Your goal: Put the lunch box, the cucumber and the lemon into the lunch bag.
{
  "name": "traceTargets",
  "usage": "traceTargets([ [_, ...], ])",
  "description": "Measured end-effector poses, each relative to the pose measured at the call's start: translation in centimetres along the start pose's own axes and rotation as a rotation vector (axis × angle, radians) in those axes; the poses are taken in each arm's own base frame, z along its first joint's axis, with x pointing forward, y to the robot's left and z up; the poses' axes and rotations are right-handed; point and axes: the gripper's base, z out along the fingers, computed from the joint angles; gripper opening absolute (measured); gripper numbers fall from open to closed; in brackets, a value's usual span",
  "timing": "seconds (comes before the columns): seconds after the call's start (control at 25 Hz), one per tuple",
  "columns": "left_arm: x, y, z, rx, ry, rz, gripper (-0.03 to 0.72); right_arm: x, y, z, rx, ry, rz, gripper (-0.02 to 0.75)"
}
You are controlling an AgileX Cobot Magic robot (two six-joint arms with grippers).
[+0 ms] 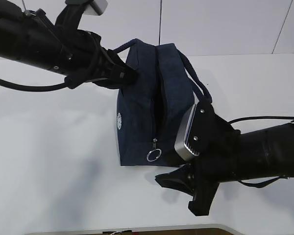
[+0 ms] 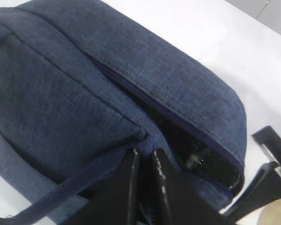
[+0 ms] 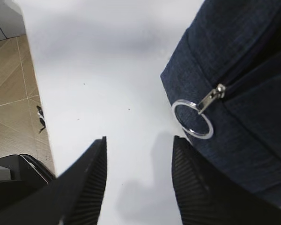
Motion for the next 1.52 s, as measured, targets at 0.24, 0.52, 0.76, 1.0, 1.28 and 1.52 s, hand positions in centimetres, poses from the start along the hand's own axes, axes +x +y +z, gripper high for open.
traceTargets([
  [0.24, 0.1, -0.1, 0.0, 0.014, 0.007, 0.000, 0.001, 0.1, -0.8, 0.9, 0.004, 0.015, 0.004, 0.368],
  [0.52, 0.1, -0.2, 0.0, 0.020, 0.010, 0.000, 0.001, 0.0, -1.9, 1.0, 0.077, 0.065, -0.004, 0.368],
  [0.76, 0.1, -0.3, 0.0, 0.032, 0.016, 0.000, 0.001, -0.2, -2.1, 1.0, 0.085, 0.061, -0.008, 0.368],
  [1.0, 0.2, -0.3, 0.0, 0.038, 0.019, 0.000, 0.001, -0.8, -2.9, 1.6, 0.091, 0.046, -0.016, 0.368],
  [1.28, 0.2, -0.3, 0.0, 0.038, 0.019, 0.000, 0.001, -0.7, -3.1, 3.0, 0.036, 0.017, -0.003, 0.368],
  [1.52, 0.2, -0.3, 0.0, 0.038, 0.019, 0.000, 0.001, -0.9, -3.0, 3.1, 0.014, -0.005, -0.002, 0.368],
])
